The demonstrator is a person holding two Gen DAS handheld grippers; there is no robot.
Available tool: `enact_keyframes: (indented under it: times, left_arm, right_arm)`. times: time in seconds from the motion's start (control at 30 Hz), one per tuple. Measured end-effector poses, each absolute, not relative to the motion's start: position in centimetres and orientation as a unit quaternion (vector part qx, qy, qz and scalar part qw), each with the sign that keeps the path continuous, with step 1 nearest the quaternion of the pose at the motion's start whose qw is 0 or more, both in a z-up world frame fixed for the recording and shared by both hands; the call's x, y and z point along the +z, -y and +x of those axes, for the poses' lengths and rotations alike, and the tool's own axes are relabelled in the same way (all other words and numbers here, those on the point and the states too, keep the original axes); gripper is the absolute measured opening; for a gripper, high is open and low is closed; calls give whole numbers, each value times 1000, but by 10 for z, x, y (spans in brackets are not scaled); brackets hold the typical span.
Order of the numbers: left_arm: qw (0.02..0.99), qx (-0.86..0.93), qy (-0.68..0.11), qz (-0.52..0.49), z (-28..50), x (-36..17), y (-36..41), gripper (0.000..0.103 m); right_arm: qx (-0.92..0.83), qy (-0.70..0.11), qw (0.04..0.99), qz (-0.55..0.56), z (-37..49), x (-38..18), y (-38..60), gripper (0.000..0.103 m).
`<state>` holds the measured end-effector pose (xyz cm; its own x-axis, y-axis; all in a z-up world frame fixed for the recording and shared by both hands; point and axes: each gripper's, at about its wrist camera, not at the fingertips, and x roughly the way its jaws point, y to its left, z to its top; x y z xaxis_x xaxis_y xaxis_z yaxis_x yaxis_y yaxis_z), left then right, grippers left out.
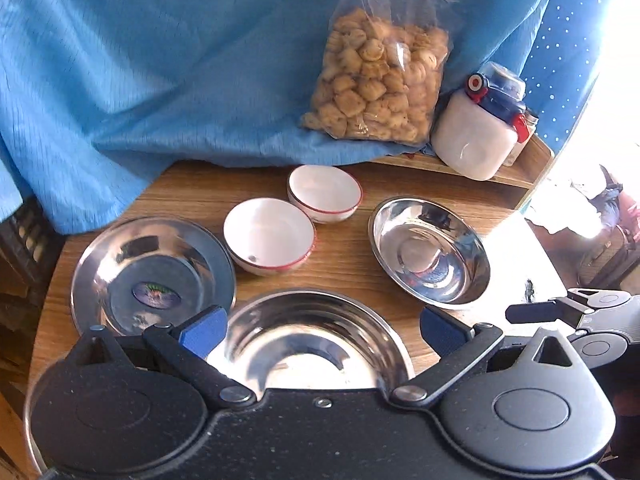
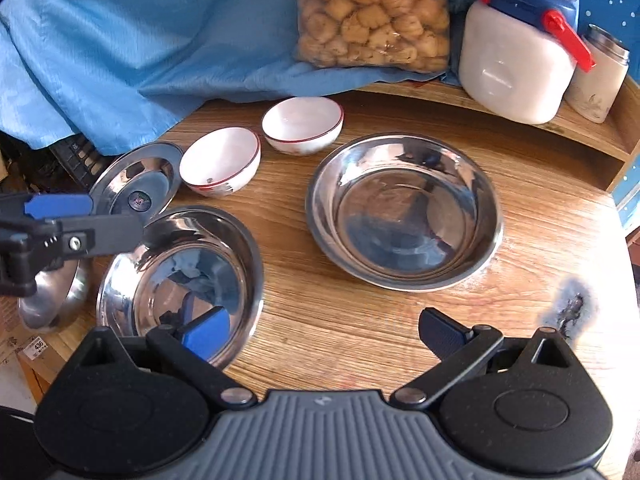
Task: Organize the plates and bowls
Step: 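Move both grippers to the large steel plate's rim and close them on it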
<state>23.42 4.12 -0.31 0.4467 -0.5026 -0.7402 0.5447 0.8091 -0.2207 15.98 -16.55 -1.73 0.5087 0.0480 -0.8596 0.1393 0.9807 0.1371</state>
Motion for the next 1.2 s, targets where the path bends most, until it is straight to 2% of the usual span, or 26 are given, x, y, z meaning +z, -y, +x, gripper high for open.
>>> enact_keyframes:
  times: [0.5,0.97,1.2]
  left_arm:
    - [889,-96,-445,-44,178,4,-53,102]
    - [864,105,-476,-126,148,-36,-61,102]
    - [853,141,-479,-151,150,-44,-58,102]
  right_arm:
    - [137,-447,884,17,195,-19,166,103]
    - [232,-421,872,-91,223,-33,144,103]
    - [242,-416,868,-120,228,-47,136,103]
